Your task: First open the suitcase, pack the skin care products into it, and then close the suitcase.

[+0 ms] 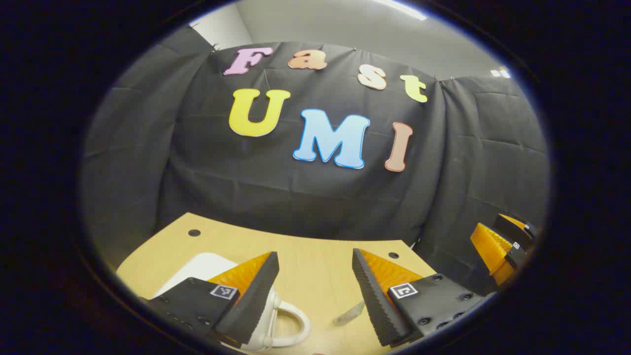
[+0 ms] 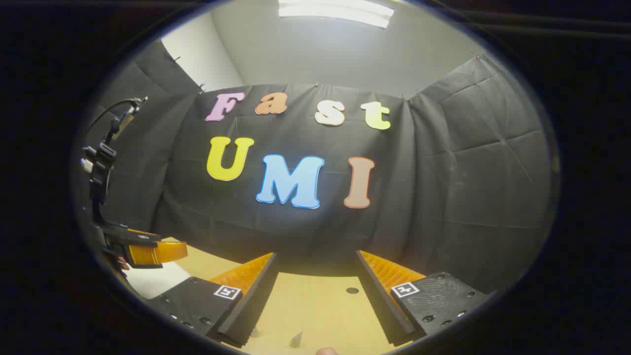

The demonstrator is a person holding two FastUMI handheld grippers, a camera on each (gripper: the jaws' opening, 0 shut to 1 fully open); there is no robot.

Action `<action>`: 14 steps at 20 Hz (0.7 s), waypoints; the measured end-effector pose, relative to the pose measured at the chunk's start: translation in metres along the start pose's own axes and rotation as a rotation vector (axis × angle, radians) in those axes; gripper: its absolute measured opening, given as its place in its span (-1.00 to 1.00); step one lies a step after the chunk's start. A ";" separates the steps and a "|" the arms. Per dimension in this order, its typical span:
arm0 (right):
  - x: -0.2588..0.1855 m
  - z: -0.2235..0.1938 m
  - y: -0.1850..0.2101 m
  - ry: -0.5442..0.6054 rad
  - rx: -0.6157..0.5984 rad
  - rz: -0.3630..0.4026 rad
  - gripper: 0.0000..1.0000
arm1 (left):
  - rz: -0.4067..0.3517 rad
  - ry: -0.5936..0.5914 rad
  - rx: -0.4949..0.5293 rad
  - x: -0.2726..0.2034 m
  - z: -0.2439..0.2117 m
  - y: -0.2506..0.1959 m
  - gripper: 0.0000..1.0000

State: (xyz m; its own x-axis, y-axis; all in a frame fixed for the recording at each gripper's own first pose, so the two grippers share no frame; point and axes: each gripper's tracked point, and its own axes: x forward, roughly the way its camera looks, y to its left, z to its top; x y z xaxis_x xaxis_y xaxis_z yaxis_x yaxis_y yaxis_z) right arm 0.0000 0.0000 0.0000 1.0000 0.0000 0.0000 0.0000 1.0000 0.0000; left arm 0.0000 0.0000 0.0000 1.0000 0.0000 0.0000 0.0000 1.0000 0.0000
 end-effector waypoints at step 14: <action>-0.004 -0.002 0.004 -0.005 0.021 0.009 0.89 | -0.011 -0.013 0.079 -0.011 0.004 -0.011 0.92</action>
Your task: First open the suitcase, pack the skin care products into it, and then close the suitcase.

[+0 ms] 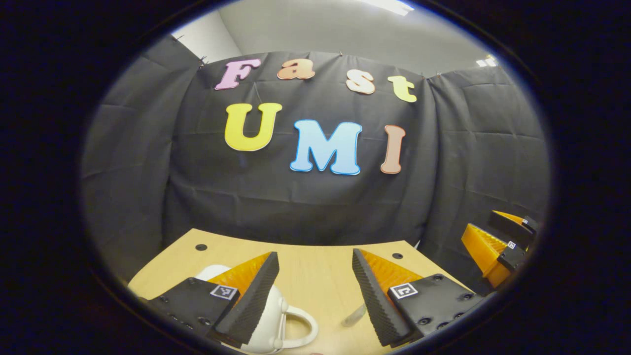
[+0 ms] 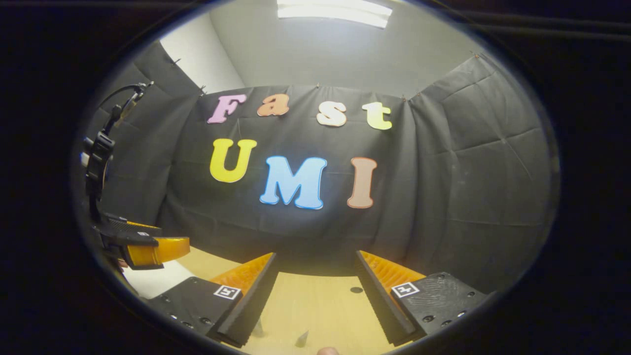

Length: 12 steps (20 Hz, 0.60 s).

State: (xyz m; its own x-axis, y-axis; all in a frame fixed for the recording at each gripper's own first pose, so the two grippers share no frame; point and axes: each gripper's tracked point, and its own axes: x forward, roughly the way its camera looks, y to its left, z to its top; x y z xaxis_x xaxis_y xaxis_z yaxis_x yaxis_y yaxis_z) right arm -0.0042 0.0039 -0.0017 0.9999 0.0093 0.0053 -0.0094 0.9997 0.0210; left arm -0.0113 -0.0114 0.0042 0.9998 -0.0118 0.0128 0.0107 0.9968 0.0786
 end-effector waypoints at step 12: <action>-0.006 -0.018 -0.020 0.042 0.038 0.001 0.89 | -0.063 0.651 -0.052 0.039 -0.177 -0.010 0.93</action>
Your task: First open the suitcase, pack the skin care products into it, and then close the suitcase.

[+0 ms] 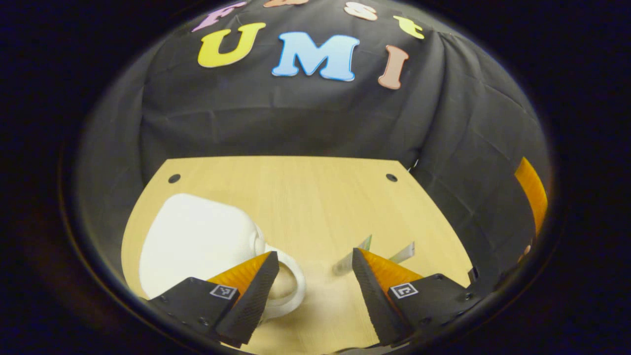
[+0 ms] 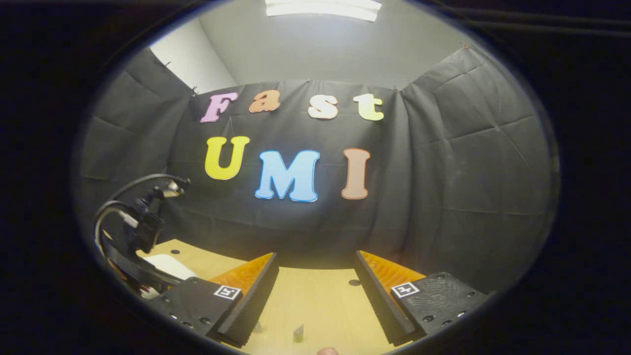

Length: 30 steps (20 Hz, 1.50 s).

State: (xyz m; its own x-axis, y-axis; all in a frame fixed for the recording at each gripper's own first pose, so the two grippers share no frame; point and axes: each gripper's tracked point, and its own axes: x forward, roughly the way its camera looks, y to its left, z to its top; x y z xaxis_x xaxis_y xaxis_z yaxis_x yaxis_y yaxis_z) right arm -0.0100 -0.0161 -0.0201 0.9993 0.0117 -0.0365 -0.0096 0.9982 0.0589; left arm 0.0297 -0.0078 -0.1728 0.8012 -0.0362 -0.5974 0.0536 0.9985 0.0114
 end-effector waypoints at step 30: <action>-0.032 0.017 -0.010 -0.042 -0.031 -0.106 0.88 | -0.118 0.348 -0.045 -0.066 0.061 0.054 -0.70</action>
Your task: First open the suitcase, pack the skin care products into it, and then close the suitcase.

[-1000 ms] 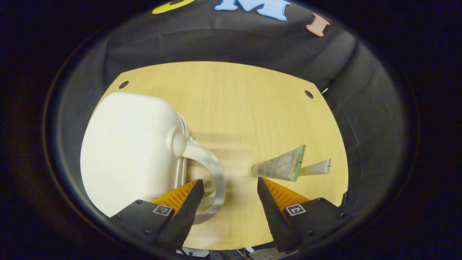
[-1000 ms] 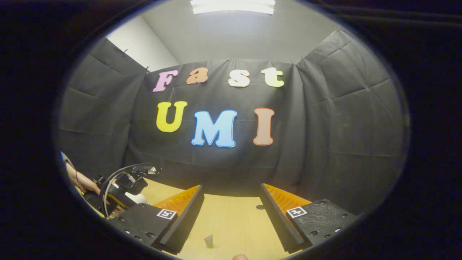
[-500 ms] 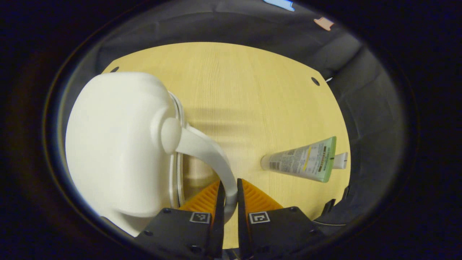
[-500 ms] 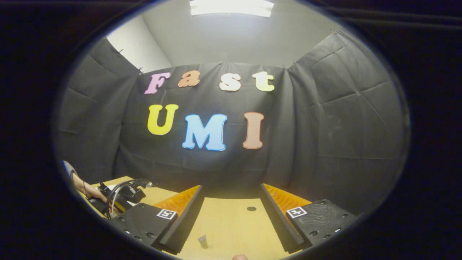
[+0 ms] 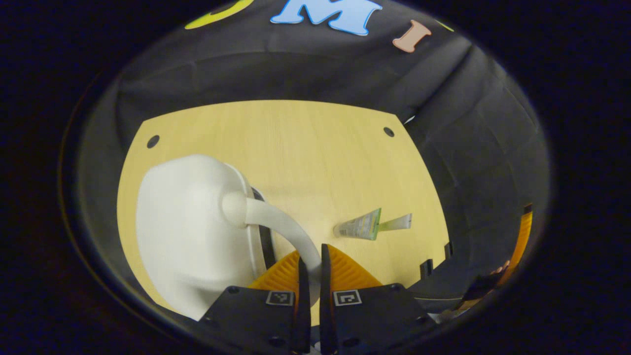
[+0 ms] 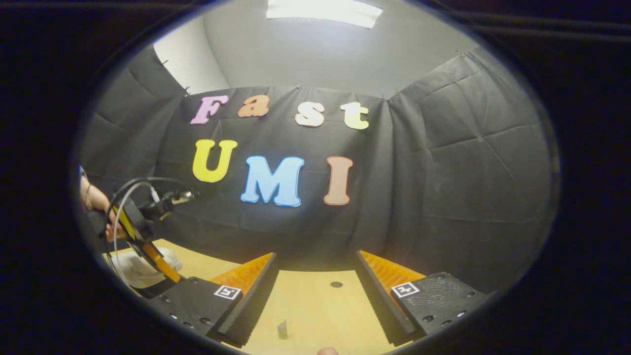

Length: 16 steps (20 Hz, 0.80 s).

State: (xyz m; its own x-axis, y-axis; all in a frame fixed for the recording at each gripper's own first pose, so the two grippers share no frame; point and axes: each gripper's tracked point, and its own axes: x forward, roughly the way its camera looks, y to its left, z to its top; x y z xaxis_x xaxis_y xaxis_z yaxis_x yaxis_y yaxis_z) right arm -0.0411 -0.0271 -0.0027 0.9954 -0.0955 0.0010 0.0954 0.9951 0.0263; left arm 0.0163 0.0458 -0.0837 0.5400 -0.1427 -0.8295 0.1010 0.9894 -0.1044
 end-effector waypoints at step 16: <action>-0.019 0.036 0.116 0.025 -0.072 -0.005 0.87 | 0.583 -0.221 0.077 -0.134 0.016 0.447 -0.70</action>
State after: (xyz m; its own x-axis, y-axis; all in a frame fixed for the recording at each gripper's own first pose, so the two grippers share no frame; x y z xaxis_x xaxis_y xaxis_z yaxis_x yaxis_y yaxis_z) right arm -0.0486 0.0895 0.0368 0.9946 -0.1007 -0.0239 0.0995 0.9940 -0.0458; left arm 0.0027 0.5068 -0.0107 0.6838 0.4088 -0.6044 -0.2061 0.9028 0.3775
